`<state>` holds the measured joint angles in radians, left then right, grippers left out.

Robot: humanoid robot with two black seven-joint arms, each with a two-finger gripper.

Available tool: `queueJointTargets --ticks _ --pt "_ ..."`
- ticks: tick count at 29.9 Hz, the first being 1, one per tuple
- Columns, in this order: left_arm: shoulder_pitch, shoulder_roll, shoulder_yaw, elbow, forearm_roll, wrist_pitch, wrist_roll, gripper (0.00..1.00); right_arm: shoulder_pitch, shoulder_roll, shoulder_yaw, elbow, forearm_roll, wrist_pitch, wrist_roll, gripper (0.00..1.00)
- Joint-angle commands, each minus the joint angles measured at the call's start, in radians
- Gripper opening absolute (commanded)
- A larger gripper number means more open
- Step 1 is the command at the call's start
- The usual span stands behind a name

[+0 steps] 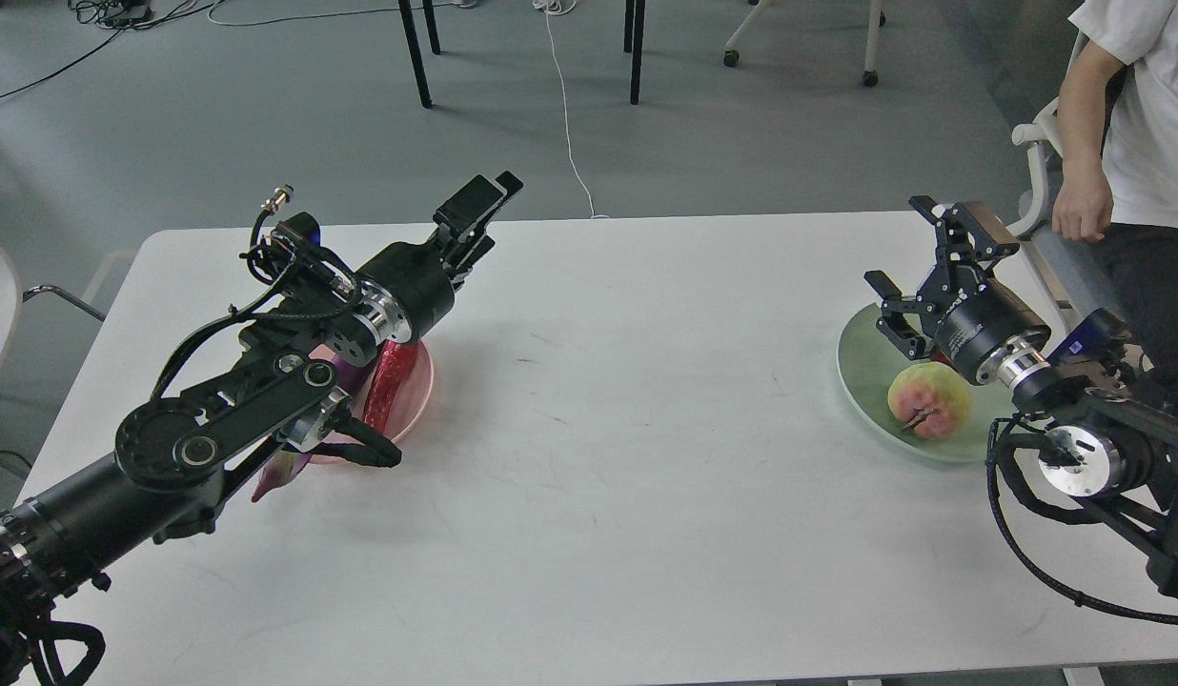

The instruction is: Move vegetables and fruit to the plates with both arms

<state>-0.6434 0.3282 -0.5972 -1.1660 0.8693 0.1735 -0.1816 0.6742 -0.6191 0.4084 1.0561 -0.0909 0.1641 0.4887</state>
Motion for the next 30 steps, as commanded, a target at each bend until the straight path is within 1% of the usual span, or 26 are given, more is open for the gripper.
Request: queueJointTargets --ticks 1,2,4,6,9,11,15,27,29,30 --pt "0.091 -0.038 -0.102 -0.001 -0.01 0.009 -0.03 1.0 0.018 0.027 0.001 0.004 0.002 0.003 0.0 0.98" --pt "0.194 -0.111 -0.257 0.0 -0.01 0.008 -0.038 1.0 0.022 0.069 0.003 0.002 0.002 0.003 0.0 0.98" --pt "0.257 -0.167 -0.346 0.005 -0.004 0.008 -0.041 1.0 0.024 0.103 0.007 0.002 0.002 -0.002 0.0 0.98" --pt "0.293 -0.205 -0.404 0.0 -0.004 0.005 -0.041 1.0 0.025 0.134 0.02 0.001 0.003 -0.012 0.0 0.98" --pt "0.321 -0.222 -0.424 0.0 -0.006 0.003 -0.045 1.0 0.024 0.16 0.036 -0.007 0.011 -0.017 0.0 0.98" --pt "0.327 -0.222 -0.424 0.0 -0.01 0.004 -0.061 1.0 0.022 0.162 0.05 -0.008 0.013 -0.04 0.0 0.98" --pt "0.327 -0.222 -0.423 -0.001 -0.013 0.011 -0.053 1.0 0.021 0.162 0.061 -0.007 0.013 -0.072 0.0 0.98" --pt "0.347 -0.248 -0.43 -0.041 -0.015 0.0 -0.052 1.0 0.01 0.163 0.052 0.005 0.01 -0.06 0.0 0.98" --pt "0.347 -0.252 -0.464 -0.043 -0.016 -0.02 -0.052 1.0 0.008 0.165 0.055 0.007 0.011 -0.06 0.0 0.98" --pt "0.346 -0.252 -0.487 -0.043 -0.026 -0.049 -0.052 1.0 0.007 0.167 0.056 0.008 0.011 -0.06 0.0 0.98"
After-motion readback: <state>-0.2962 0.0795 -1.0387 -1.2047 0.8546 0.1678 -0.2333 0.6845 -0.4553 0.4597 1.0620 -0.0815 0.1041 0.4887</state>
